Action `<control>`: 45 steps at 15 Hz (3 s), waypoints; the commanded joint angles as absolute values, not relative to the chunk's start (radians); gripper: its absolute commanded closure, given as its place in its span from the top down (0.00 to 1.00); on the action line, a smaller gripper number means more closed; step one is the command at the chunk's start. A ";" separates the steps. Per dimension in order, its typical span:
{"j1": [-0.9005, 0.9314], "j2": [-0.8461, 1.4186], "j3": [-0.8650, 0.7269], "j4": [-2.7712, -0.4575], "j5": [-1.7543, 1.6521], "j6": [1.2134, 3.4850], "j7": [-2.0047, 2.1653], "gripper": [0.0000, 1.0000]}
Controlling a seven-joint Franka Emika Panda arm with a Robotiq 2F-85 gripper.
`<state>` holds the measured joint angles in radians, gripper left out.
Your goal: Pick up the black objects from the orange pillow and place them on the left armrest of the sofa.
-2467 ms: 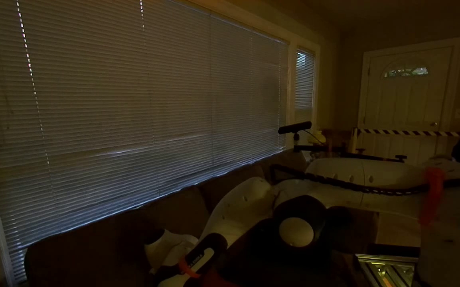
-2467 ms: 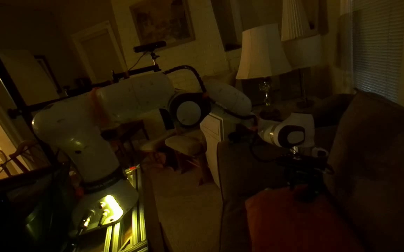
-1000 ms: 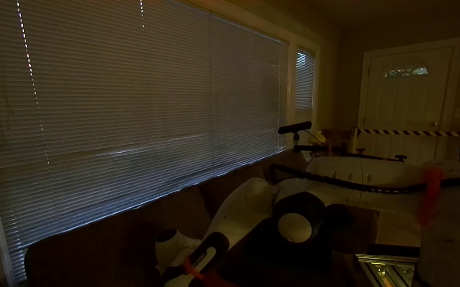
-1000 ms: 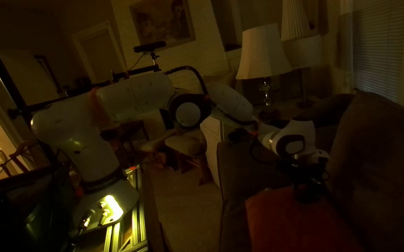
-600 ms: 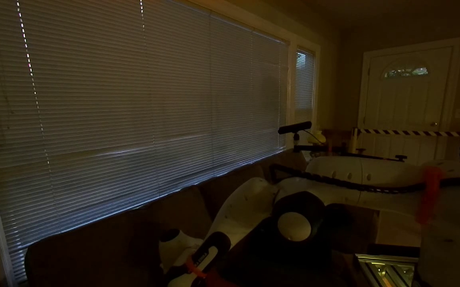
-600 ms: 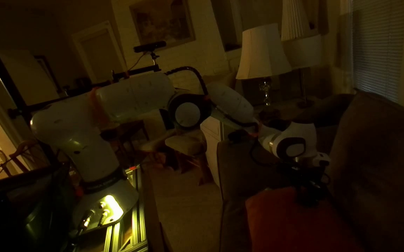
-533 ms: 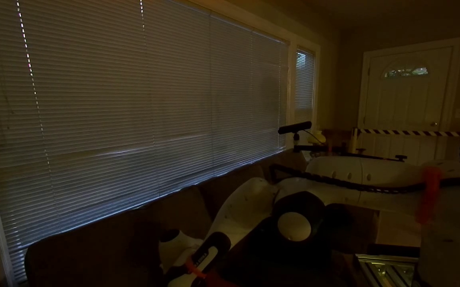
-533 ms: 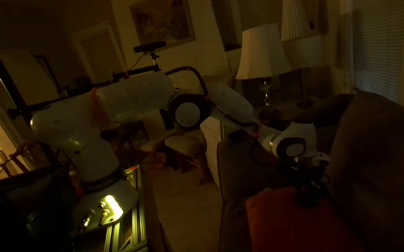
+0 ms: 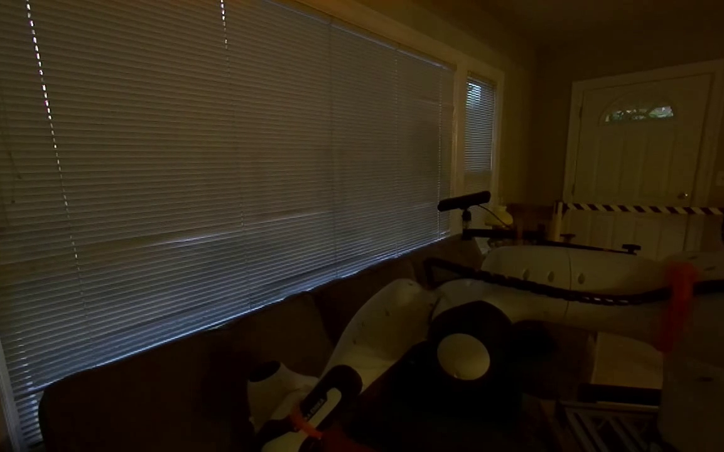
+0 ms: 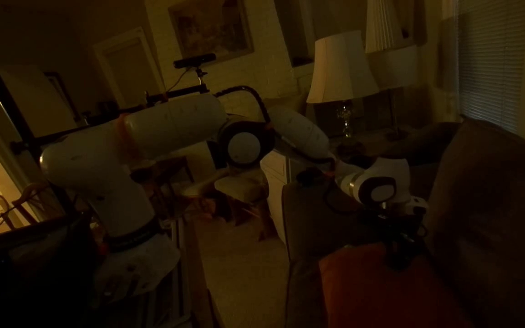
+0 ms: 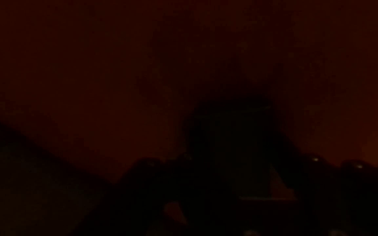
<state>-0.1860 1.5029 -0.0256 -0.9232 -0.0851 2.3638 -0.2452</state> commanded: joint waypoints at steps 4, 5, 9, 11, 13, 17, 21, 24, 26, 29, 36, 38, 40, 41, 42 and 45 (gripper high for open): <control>-0.125 1.368 -0.028 -1.020 -0.113 2.211 -0.265 0.05; -0.118 1.333 -0.024 -1.051 -0.118 2.178 -0.283 0.00; -0.085 1.253 -0.066 -1.100 -0.137 2.110 -0.243 0.00; -0.093 1.260 -0.081 -1.076 -0.129 2.071 -0.237 0.00; -0.110 1.280 -0.086 -1.049 -0.124 2.037 -0.273 0.26; -0.154 1.372 -0.065 -0.960 -0.134 2.063 -0.339 0.49; -0.168 1.456 -0.067 -0.868 -0.140 2.095 -0.386 0.78; -0.172 1.538 -0.066 -0.764 -0.114 2.092 -0.406 0.99; -0.171 1.586 -0.057 -0.704 -0.103 2.088 -0.397 1.00; -0.171 1.509 -0.034 -0.850 -0.114 2.147 -0.389 1.00; -0.171 1.508 -0.039 -0.864 -0.114 2.176 -0.357 1.00; -0.166 1.508 -0.042 -0.846 -0.121 2.142 -0.366 1.00; -0.166 1.507 -0.043 -0.846 -0.121 2.142 -0.356 1.00; -0.166 1.506 -0.043 -0.846 -0.121 2.142 -0.355 1.00; -0.171 1.506 -0.038 -0.861 -0.121 2.190 -0.364 1.00; -0.175 1.505 -0.039 -0.894 -0.135 2.309 -0.391 1.00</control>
<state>-0.1649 1.5048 -0.0455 -0.8542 -0.1189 2.2003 -0.3619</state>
